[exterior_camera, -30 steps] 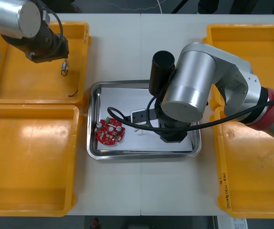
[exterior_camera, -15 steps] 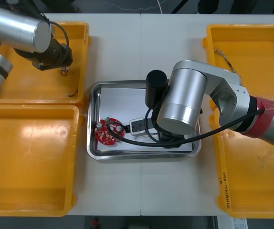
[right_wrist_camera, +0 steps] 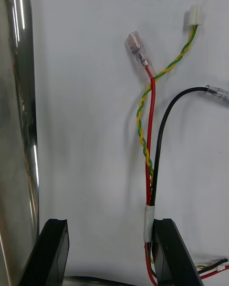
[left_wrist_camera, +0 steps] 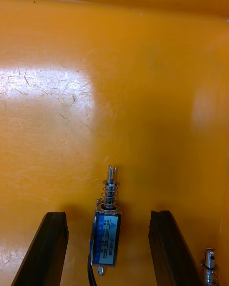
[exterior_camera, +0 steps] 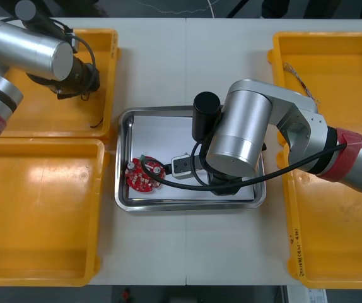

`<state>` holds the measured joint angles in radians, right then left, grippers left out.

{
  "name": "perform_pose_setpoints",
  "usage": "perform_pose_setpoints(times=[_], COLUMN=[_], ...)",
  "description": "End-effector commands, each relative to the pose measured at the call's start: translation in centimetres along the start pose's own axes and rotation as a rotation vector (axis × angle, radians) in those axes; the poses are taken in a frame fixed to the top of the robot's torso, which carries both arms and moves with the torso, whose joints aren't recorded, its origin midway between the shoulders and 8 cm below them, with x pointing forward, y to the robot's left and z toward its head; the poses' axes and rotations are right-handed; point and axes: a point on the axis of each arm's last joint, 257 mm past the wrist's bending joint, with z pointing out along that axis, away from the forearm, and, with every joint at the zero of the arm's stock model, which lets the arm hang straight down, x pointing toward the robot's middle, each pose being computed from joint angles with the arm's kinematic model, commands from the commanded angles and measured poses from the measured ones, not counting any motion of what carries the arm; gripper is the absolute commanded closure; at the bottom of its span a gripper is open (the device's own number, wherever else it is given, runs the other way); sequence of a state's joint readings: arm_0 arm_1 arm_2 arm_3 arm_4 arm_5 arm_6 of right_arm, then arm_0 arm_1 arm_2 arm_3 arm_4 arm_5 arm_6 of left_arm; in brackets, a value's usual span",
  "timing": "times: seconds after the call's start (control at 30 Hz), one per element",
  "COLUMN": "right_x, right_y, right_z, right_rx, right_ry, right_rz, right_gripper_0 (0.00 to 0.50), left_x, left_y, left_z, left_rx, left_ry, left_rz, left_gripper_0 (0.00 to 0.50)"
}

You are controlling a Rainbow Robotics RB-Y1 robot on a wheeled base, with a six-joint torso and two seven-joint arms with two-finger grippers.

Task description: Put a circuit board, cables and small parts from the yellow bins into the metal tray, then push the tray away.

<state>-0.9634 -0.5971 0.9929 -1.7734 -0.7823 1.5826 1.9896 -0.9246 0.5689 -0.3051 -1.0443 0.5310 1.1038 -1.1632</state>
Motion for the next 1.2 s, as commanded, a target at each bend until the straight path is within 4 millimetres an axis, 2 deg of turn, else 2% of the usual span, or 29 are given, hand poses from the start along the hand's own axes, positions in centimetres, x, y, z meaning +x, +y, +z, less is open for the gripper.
perform_pose_setpoints(times=[0.03,0.43,0.77,0.83,0.87,0.9,0.93,0.97,1.2], right_x=[-1.7,-1.5,-1.3,-1.3,-1.4,-1.7,-1.7,-1.9,-2.0], right_y=[0.4,0.0,0.0,-0.1,-0.2,-0.2,-0.4,-0.6,-1.6], right_z=[-0.8,-1.5,-1.7,-1.9,-2.1,-2.3,-2.4,-2.9,-5.7], right_rx=[0.002,0.064,0.105,0.107,0.104,0.102,0.103,0.099,0.055], right_ry=[-0.038,-0.039,-0.043,-0.051,-0.06,-0.066,-0.07,-0.082,-0.113], right_rz=[-0.029,-0.041,-0.037,-0.027,-0.018,-0.015,-0.01,0.007,0.107], right_gripper_0=[0.0,0.0,0.0,0.0,0.0,0.0,0.0,0.0,0.0], left_x=[-0.3,1.9,1.8,1.7,1.6,1.6,1.6,1.5,1.3], left_y=[-1.5,-0.1,-0.1,-0.1,0.0,-0.1,-0.1,-0.2,-0.3], left_z=[0.0,1.0,1.0,1.0,1.0,1.1,1.0,1.0,1.0], left_rx=[0.018,-0.004,-0.004,-0.002,-0.004,-0.002,-0.003,0.0,0.003], left_ry=[-0.019,0.014,0.007,0.003,0.002,0.001,0.0,-0.003,-0.008], left_rz=[0.107,0.112,0.113,0.113,0.113,0.113,0.113,0.115,0.109], left_gripper_0=[0.0,0.0,0.0,0.051,0.169,0.265,0.335,0.497,0.5])
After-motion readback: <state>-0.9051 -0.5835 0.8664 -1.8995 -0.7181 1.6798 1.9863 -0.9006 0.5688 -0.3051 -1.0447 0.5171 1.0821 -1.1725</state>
